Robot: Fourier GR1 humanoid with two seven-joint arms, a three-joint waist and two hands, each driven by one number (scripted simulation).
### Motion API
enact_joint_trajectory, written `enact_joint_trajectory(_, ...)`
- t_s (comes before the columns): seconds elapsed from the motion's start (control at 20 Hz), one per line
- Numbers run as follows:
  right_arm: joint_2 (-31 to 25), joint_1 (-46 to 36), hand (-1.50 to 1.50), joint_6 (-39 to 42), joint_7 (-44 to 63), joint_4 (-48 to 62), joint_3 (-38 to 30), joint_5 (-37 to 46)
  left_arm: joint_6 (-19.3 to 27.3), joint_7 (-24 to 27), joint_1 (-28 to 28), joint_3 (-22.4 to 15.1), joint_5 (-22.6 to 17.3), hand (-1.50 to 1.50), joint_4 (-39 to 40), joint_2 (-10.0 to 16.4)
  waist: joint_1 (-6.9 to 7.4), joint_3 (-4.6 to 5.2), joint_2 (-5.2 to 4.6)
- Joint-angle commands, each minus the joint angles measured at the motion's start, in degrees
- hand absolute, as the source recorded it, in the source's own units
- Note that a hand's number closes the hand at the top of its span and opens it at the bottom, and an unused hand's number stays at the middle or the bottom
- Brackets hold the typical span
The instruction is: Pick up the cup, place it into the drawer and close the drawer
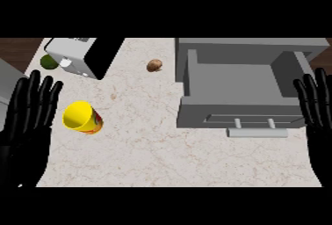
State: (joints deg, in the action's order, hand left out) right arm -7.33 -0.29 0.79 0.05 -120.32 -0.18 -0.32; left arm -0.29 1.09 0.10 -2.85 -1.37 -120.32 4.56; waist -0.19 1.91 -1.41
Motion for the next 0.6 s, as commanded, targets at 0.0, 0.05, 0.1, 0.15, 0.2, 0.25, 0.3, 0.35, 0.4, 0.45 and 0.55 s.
enact_joint_trajectory(0.0,0.1,-0.2,-1.50,0.5,-2.2,3.5,0.8,2.0,-2.8,0.8,-0.2,4.4,-4.6,-1.50,1.8,2.2,0.43,-1.89,1.32)
enact_joint_trajectory(0.05,0.1,-2.5,-1.50,-0.5,1.7,1.0,0.0,0.9,-5.3,2.0,0.9,5.7,-6.8,-1.50,3.3,3.5,0.38,-1.87,1.38)
enact_joint_trajectory(0.1,1.0,-1.9,-1.50,-0.3,-0.9,1.8,0.9,1.0,-7.3,0.1,-3.0,11.4,-11.3,-1.50,3.6,7.1,0.34,-1.88,1.36)
enact_joint_trajectory(0.15,2.3,-1.2,-1.50,-1.3,-1.8,2.3,2.0,2.5,-8.6,3.4,-2.2,11.5,-11.2,-1.50,6.6,7.0,0.25,-1.88,1.37)
enact_joint_trajectory(0.2,1.0,2.6,-1.50,2.0,-6.6,2.6,-0.4,-1.1,-9.4,2.1,-2.7,11.7,-10.7,-1.50,6.7,8.4,0.05,-1.92,1.40)
enact_joint_trajectory(0.25,1.9,-4.5,-1.50,-1.9,2.0,-0.3,0.7,1.1,-11.6,1.7,2.1,13.1,-13.6,-1.50,1.2,9.5,0.69,-1.87,1.50)
enact_joint_trajectory(0.3,-0.6,-0.4,-1.50,3.7,4.4,1.8,3.4,-1.5,-5.8,-4.2,1.2,12.4,-17.5,-1.50,9.8,3.2,0.46,-1.77,1.16)
enact_joint_trajectory(0.35,-0.9,-0.9,-1.50,4.3,4.5,2.1,2.5,-3.1,-5.7,-5.7,-2.2,14.9,-20.3,-1.50,11.7,4.3,0.02,-1.84,1.17)
enact_joint_trajectory(0.4,-0.8,-0.9,-1.50,4.2,6.2,2.5,4.4,-1.4,-5.5,-8.1,-4.5,16.0,-21.1,-1.50,12.4,5.9,0.06,-1.86,1.25)
enact_joint_trajectory(0.45,-1.9,-3.8,-1.50,4.4,9.4,1.9,1.4,-4.3,-7.2,-5.0,-2.7,16.6,-21.3,-1.50,14.8,5.8,0.20,-1.85,1.30)
enact_joint_trajectory(0.55,-1.4,-4.2,-1.50,4.9,6.6,4.8,1.4,-3.6,-9.6,-5.6,-5.1,20.0,-24.6,-1.50,18.5,8.8,0.24,-1.88,1.33)
